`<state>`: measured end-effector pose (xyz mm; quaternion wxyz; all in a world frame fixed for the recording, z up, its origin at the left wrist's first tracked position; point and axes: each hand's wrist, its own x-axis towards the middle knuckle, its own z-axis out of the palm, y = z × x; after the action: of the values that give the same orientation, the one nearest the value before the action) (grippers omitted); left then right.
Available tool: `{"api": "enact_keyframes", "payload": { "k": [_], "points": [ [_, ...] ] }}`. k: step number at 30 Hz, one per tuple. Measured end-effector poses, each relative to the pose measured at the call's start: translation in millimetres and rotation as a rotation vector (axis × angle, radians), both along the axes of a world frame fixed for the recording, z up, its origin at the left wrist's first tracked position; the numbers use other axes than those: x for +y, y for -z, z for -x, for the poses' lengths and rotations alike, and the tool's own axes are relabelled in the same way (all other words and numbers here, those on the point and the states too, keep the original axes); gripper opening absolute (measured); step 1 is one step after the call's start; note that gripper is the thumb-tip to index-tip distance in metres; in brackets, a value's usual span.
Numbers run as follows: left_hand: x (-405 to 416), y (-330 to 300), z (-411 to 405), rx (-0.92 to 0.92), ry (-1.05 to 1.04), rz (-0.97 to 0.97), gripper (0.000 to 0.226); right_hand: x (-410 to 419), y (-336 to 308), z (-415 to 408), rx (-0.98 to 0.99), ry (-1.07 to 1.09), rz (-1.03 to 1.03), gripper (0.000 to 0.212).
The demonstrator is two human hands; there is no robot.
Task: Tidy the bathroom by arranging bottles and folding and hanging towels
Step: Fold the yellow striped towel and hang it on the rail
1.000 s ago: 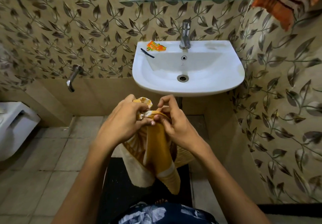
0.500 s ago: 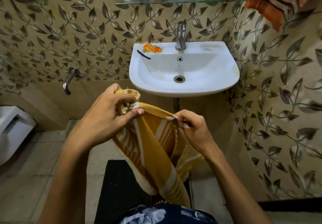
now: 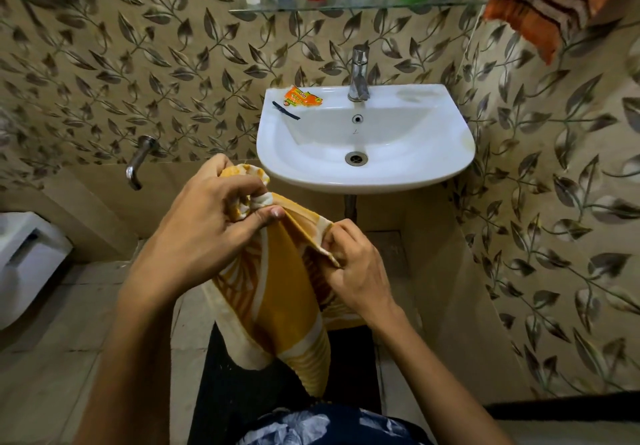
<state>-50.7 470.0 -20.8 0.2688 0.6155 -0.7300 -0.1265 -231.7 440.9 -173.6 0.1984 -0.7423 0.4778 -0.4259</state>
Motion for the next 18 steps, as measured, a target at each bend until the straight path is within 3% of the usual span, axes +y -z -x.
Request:
{"api": "enact_keyframes", "payload": {
  "k": [4,9,12,14,18],
  "points": [
    [-4,6,-12,-0.014,-0.117,-0.013,0.026,0,9,10,0.085,-0.016,-0.003,0.023],
    [-13,15,-27,-0.051,-0.268,-0.038,0.036,2,15,18,0.265,0.019,-0.070,0.013],
    [-17,20,-29,-0.069,-0.288,-0.073,0.029,1,10,20,0.208,-0.006,-0.201,0.016],
    [-18,22,-32,-0.054,-0.234,-0.175,0.042,1,1,21,0.108,-0.065,-0.273,0.020],
    [-17,31,-13,0.026,0.016,-0.347,0.087,5,-20,12,0.014,-0.206,-0.248,0.015]
  ]
}}
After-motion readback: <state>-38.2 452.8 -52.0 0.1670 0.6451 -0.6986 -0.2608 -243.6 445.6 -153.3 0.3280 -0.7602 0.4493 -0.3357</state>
